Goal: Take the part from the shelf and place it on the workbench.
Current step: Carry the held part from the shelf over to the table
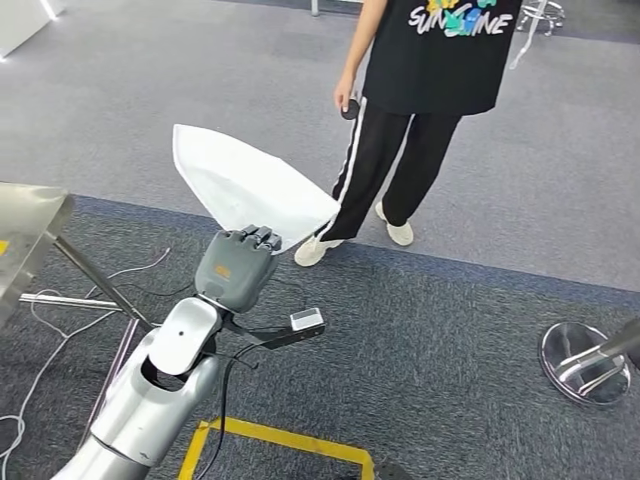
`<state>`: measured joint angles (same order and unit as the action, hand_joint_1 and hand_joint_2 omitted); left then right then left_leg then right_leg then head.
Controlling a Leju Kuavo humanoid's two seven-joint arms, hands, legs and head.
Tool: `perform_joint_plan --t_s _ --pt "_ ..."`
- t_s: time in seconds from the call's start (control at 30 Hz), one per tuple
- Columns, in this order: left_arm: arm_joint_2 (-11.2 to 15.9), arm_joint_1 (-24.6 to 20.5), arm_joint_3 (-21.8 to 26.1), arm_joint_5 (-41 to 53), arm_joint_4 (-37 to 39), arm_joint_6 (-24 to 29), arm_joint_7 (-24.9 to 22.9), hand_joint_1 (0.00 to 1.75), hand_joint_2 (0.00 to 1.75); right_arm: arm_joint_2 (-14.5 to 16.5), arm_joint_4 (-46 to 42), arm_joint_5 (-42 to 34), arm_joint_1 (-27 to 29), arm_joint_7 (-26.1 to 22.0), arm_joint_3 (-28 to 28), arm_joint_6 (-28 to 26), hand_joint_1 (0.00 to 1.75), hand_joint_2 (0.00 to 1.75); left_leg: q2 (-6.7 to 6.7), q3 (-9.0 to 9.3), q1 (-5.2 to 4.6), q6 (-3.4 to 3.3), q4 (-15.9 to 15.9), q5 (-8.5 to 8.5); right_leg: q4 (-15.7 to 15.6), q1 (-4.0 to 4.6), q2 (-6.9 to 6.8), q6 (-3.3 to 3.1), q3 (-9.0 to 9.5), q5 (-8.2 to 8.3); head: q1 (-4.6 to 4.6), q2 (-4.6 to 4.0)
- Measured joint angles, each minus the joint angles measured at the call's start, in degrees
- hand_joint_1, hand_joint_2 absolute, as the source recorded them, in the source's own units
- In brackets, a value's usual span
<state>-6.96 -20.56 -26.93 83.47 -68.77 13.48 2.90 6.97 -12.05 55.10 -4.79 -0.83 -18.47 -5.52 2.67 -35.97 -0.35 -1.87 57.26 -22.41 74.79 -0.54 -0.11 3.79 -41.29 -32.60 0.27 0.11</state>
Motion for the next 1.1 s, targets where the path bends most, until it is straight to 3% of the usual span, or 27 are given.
perform_joint_plan --t_s 0.07,0.13,0.2,0.27,0.33,0.4,0.47,0.5,0.57,0.63,0.7,0.77,0.8,0.87,0.9,0.97,1.0,1.03,1.1 --pt "-0.01 0.2 0.23 0.03 -0.12 -0.02 0.03 1.75 1.75 0.0 -0.01 0.06 -0.05 -0.01 -0.14 -0.02 0.0 0.0 1.65 0.11 0.12 0.16 0.05 0.02 -5.91 -0.19 0.9 -0.06 2.31 3.93 0.01 0.0" --pt "-0.04 0.19 0.31 0.03 -0.36 -0.03 0.03 1.75 1.75 0.05 0.0 0.09 -0.13 -0.02 -0.27 -0.02 0.0 0.0 3.15 -0.07 0.11 0.68 0.26 0.06 -13.04 -0.69 3.8 -0.09 5.66 6.67 -0.01 0.0" --pt "-0.01 0.24 0.38 0.03 -0.55 -0.05 0.03 1.75 1.75 0.11 0.01 0.09 -0.13 -0.02 -0.35 -0.03 0.0 0.0 4.38 -0.51 0.21 1.44 0.34 0.3 -15.51 -0.85 5.36 -0.37 7.0 6.86 -0.02 0.0" --pt "0.14 0.44 0.44 0.03 -0.65 -0.06 0.05 1.75 1.75 0.21 0.01 0.12 -0.15 -0.02 -0.42 -0.04 0.0 0.0 4.88 -0.81 0.47 2.07 0.32 0.46 -15.69 -0.71 4.22 -1.04 7.2 7.0 -0.02 0.0" --pt "0.21 0.48 0.46 0.03 -0.8 -0.06 0.07 1.75 1.75 0.32 -0.01 0.16 -0.2 -0.06 -0.45 -0.05 0.0 0.0 2.4 -1.87 0.35 2.58 2.34 -1.07 -15.97 -0.71 2.88 -1.78 7.35 7.19 -0.37 0.0" --pt "0.14 0.37 0.45 0.13 -0.93 -0.08 0.08 1.75 1.75 0.35 -0.01 0.26 -0.1 -0.09 -0.5 -0.06 0.0 0.0 -0.86 -4.86 0.22 3.01 8.58 -4.57 -16.09 -0.6 1.34 -2.27 7.41 7.16 -0.74 0.0" --pt "0.12 0.48 0.49 0.37 -0.95 -0.1 0.07 1.75 1.75 0.33 -0.01 0.51 0.06 -0.09 -0.65 -0.07 0.0 0.0 -1.79 -7.99 0.34 3.27 15.13 -6.94 -16.09 -0.51 -0.38 -2.47 7.43 7.04 -0.78 0.0" --pt "0.14 0.58 0.54 0.49 -0.95 -0.11 0.07 1.75 1.75 0.33 -0.01 0.63 0.06 -0.1 -0.73 -0.08 0.0 0.0 -1.91 -8.44 0.38 3.32 16.08 -6.71 -16.08 -0.5 -1.2 -2.5 7.46 6.98 -0.79 0.0" --pt "0.1 0.64 0.68 0.62 -0.98 -0.11 0.04 1.75 1.75 0.34 -0.01 0.77 -0.04 -0.12 -0.81 -0.08 0.0 0.0 -2.63 -6.05 0.36 3.22 11.71 -3.61 -16.08 -0.5 -2.68 -2.37 7.67 6.81 -0.8 0.0" --pt "-0.03 0.52 0.85 0.72 -1.17 -0.1 -0.03 1.75 1.75 0.35 -0.01 0.85 -0.12 -0.17 -0.89 -0.08 0.0 0.0 -5.24 -1.98 0.04 2.89 4.26 -0.86 -15.99 -0.19 -3.91 -1.94 7.96 6.47 -0.85 0.0" --pt "-0.21 0.41 1.01 0.77 -1.39 -0.1 -0.1 1.75 1.75 0.35 -0.01 0.92 -0.11 -0.23 -1.07 -0.08 0.0 0.0 -6.7 -0.19 -0.31 2.31 0.72 -0.47 -16.02 0.26 -5.07 -1.42 8.28 6.15 -0.8 0.0" --pt "-0.31 0.48 1.32 0.8 -1.47 -0.11 -0.12 1.75 1.75 0.35 -0.02 0.95 -0.15 -0.25 -1.26 -0.07 0.0 0.0 -5.45 -0.21 -0.28 1.59 0.44 -0.56 -16.21 0.36 -6.31 -0.93 8.65 5.87 -0.74 0.0" --pt "-0.33 0.53 1.49 0.82 -1.53 -0.12 -0.12 1.75 1.75 0.35 -0.02 0.95 -0.22 -0.27 -1.32 -0.07 0.0 0.0 -4.74 -0.15 -0.15 1.27 0.38 -0.53 -15.92 0.27 -5.98 -0.62 8.62 5.48 -0.69 0.0" --pt "-0.56 0.44 1.7 0.87 -1.67 -0.15 -0.19 1.75 1.75 0.35 -0.03 0.95 -0.34 -0.29 -1.47 -0.05 0.0 0.0 -3.4 -0.01 0.23 0.63 0.25 -0.43 -12.1 0.04 -3.39 -0.13 6.91 3.22 -0.44 0.0" --pt "-0.7 0.37 1.73 0.9 -1.73 -0.2 -0.23 1.75 1.75 0.35 -0.02 0.95 -0.31 -0.31 -1.59 -0.04 0.0 0.0 -2.72 0.0 0.3 0.4 0.25 -0.45 -8.38 -0.03 -1.73 0.02 5.15 1.49 -0.25 0.0" --pt "-0.89 0.43 1.75 0.93 -1.74 -0.4 -0.29 1.75 1.75 0.35 -0.01 0.97 -0.09 -0.32 -1.81 0.02 0.0 0.0 -1.2 0.01 0.31 0.14 0.26 -0.46 -1.0 -0.03 -0.3 0.08 1.26 -1.2 -0.1 0.0" --pt "-0.91 0.53 1.76 0.95 -1.73 -0.52 -0.29 1.75 1.75 0.35 -0.01 1.0 0.0 -0.34 -1.9 0.05 0.0 0.0 -0.38 0.02 0.31 0.12 0.27 -0.46 0.42 -0.03 -0.1 0.06 0.24 -1.15 -0.08 0.0" --pt "-0.91 0.61 1.76 0.96 -1.73 -0.62 -0.29 1.75 1.75 0.35 -0.01 1.05 0.02 -0.39 -2.03 0.08 0.0 0.0 0.44 0.06 0.33 0.15 0.28 -0.45 -0.41 -0.06 0.03 0.0 0.29 0.01 -0.08 0.0" --pt "-0.95 0.61 1.78 0.98 -1.73 -0.69 -0.29 1.75 1.75 0.35 -0.01 1.17 -0.1 -0.49 -2.27 0.1 0.0 0.0 2.08 0.15 0.44 0.39 0.33 -0.43 -7.48 -0.32 1.24 -0.09 3.18 4.24 -0.07 0.0"
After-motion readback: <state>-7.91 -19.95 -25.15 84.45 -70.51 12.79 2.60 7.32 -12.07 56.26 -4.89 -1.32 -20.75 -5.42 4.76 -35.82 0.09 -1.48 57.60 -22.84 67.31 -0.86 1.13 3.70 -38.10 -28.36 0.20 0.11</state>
